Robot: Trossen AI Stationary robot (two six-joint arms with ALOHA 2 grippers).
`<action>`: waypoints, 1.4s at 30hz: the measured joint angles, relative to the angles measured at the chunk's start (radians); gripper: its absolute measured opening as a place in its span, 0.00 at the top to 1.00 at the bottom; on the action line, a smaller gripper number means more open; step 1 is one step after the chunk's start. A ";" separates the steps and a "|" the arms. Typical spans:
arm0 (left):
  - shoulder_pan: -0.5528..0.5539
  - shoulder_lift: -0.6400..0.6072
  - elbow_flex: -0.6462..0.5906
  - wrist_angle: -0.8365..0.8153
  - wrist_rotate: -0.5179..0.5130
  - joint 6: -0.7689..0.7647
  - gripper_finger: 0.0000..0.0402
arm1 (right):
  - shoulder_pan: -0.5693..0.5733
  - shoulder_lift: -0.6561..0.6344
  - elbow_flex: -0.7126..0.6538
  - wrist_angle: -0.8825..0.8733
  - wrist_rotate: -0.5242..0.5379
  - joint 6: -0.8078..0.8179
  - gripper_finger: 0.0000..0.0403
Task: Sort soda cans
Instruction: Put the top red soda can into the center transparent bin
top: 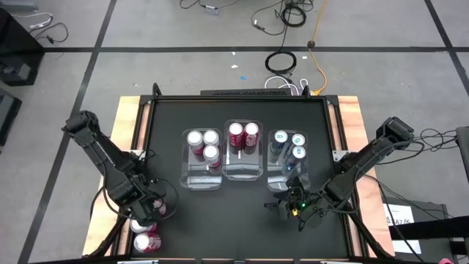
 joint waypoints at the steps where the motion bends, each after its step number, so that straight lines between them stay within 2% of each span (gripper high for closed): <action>1: -0.004 0.009 0.000 -0.001 0.000 0.000 0.02 | 0.000 0.000 0.000 0.000 0.000 -0.001 0.05; 8: -0.017 0.048 0.000 -0.001 0.000 -0.009 0.03 | 0.000 0.000 0.000 0.000 0.000 -0.006 0.05; 16: -0.015 0.049 -0.001 0.015 0.006 -0.039 0.21 | 0.000 0.000 0.000 -0.001 0.000 -0.032 0.05; 23: 0.013 0.050 0.055 0.038 0.015 -0.087 0.21 | 0.000 0.000 0.000 -0.002 0.000 -0.059 0.05; 27: 0.064 0.050 0.124 0.064 -0.007 -0.077 0.17 | 0.000 0.000 0.000 -0.002 0.000 -0.087 0.05; 34: 0.208 0.050 0.280 0.093 -0.117 0.049 0.18 | 0.000 0.000 0.000 -0.002 -0.035 -0.145 0.05; 42: 0.476 0.090 0.476 0.195 -0.224 0.422 0.19 | 0.000 0.000 0.000 -0.002 -0.080 -0.208 0.05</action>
